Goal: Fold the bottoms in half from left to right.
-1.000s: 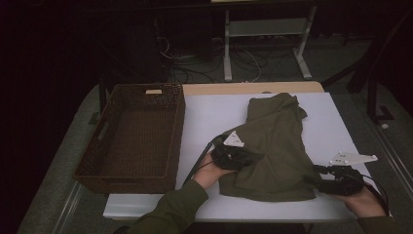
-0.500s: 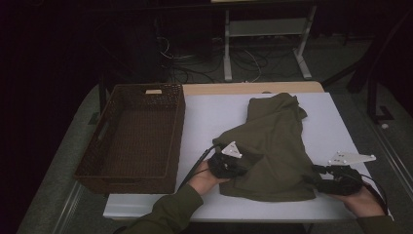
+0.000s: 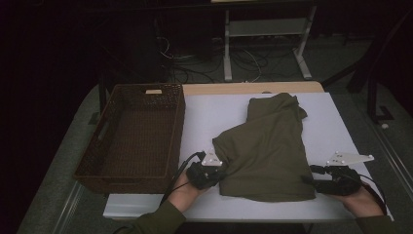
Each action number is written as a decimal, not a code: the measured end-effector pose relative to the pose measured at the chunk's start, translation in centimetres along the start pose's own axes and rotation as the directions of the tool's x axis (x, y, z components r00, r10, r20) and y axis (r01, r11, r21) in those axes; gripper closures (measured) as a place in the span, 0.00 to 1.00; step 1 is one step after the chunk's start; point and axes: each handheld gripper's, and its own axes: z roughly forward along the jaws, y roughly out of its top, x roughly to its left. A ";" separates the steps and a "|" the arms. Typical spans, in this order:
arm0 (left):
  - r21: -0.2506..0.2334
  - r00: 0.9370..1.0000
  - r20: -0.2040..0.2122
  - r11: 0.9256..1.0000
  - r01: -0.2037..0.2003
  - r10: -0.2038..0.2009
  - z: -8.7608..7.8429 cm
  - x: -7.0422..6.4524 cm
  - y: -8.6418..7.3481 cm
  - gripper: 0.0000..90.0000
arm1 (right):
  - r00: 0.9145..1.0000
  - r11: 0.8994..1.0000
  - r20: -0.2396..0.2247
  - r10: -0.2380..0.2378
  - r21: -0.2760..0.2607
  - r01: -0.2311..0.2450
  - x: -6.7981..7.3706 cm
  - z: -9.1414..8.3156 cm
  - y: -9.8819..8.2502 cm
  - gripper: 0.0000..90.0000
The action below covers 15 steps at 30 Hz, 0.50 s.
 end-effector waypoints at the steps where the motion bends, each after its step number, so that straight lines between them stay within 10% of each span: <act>1: 0.007 1.000 0.011 1.000 -0.001 0.001 0.1 -0.1 -0.3 0.97 | 1.000 1.000 0.000 0.000 0.000 0.000 0.0 0.0 0.0 0.50; 6: -0.069 1.000 0.016 0.997 0.022 -0.021 -0.2 0.5 -0.4 0.71 | 1.000 1.000 -0.002 -0.004 0.002 0.004 0.0 0.1 0.1 0.50; 15: -0.113 0.987 -0.095 0.986 0.119 -0.130 1.1 3.8 2.1 0.70 | 1.000 1.000 -0.005 -0.010 0.007 0.010 0.1 0.4 0.2 0.50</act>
